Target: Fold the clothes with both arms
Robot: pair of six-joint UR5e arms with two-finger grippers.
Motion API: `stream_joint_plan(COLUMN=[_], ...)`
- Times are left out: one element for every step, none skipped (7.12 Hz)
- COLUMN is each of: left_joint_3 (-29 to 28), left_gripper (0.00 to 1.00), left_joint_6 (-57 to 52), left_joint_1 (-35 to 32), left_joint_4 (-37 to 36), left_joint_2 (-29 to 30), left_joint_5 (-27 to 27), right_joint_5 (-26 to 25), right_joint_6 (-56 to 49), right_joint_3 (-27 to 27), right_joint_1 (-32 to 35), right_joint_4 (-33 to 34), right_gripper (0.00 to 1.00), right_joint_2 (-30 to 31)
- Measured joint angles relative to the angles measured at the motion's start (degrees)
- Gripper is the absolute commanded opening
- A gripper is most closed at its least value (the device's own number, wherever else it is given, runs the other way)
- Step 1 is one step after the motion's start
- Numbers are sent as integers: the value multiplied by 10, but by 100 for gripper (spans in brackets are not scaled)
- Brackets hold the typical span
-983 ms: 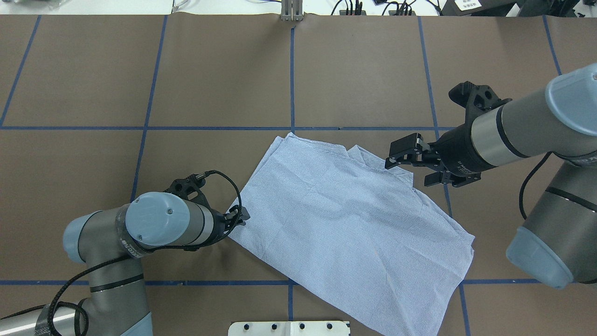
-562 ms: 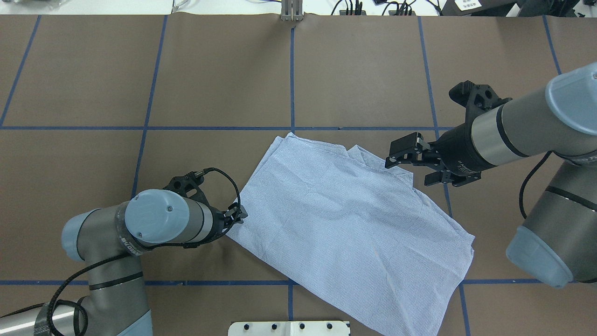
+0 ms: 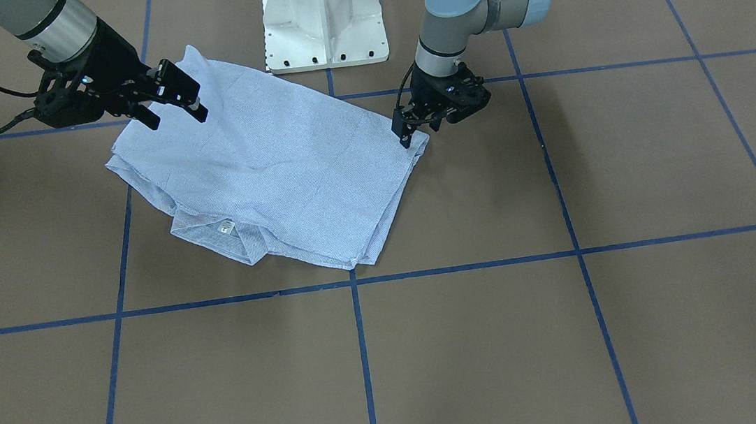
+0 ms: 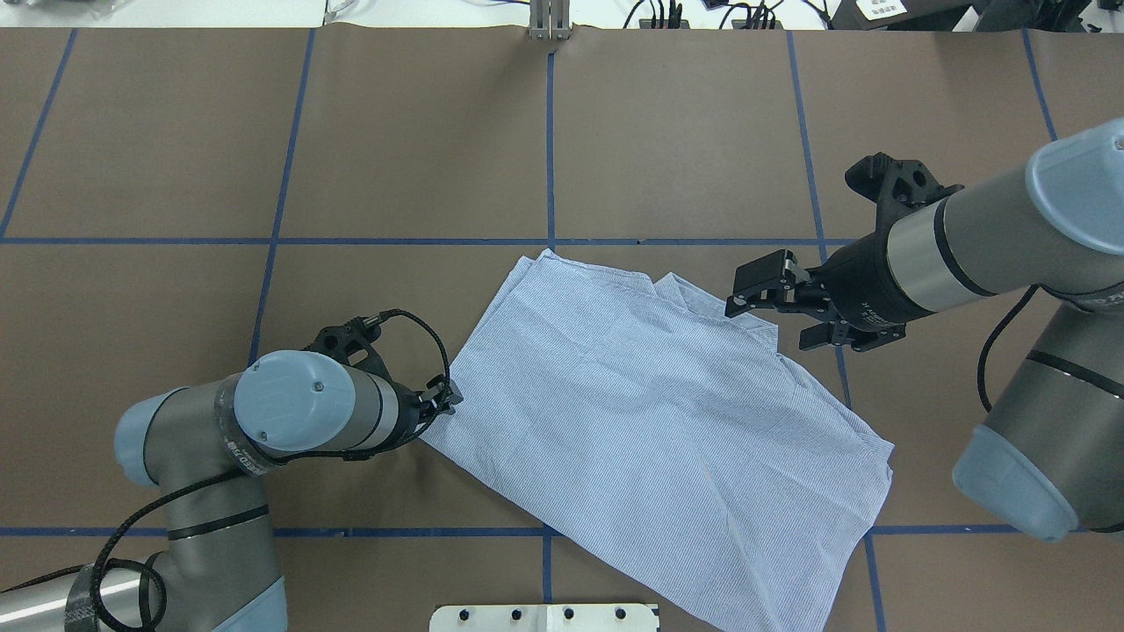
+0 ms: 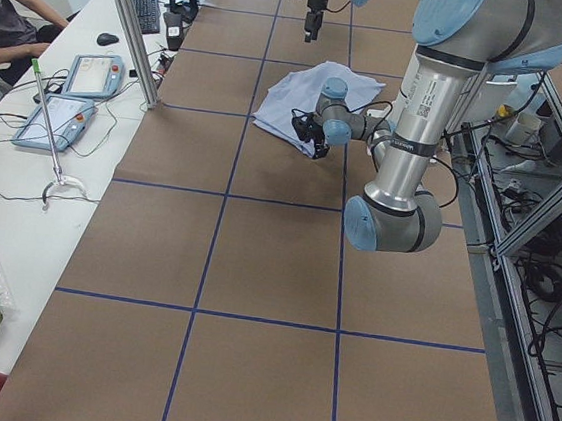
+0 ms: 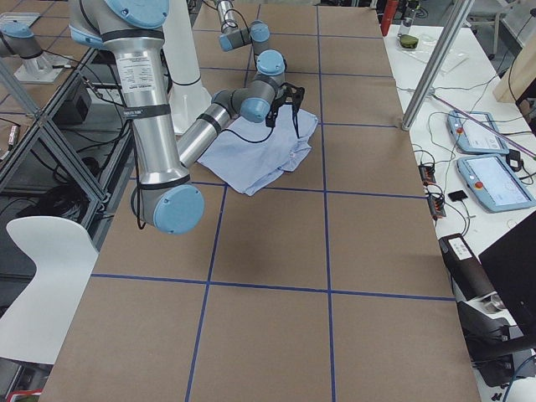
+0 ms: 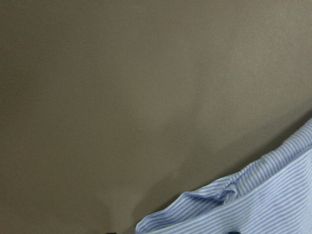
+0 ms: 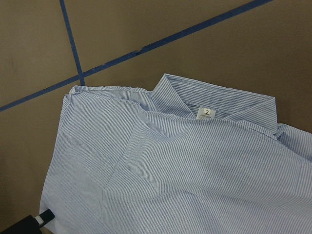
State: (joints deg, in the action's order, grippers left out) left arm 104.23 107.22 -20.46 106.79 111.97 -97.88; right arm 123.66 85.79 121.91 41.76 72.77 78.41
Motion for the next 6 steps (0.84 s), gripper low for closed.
stream_joint_plan(left_joint_3=[0,-1,-1,-1,-1,-1], left_gripper=[64,60,60,60,61,61], left_joint_6=[0,0,0,0,0,0], left_joint_1=[0,0,1,1,1,1], left_joint_4=[0,0,0,0,0,0], left_joint_2=[0,1,3,6,7,8], left_joint_5=[1,1,1,1,1,1], right_joint_5=[0,0,0,0,0,0], right_joint_6=[0,0,0,0,0,0], right_joint_3=[-1,-1,-2,-3,-4,-5], right_joint_1=[0,0,0,0,1,1], right_joint_4=[0,0,0,0,-1,-1], right_gripper=[100,100,100,100,100,100], right_joint_2=[0,1,1,1,2,2])
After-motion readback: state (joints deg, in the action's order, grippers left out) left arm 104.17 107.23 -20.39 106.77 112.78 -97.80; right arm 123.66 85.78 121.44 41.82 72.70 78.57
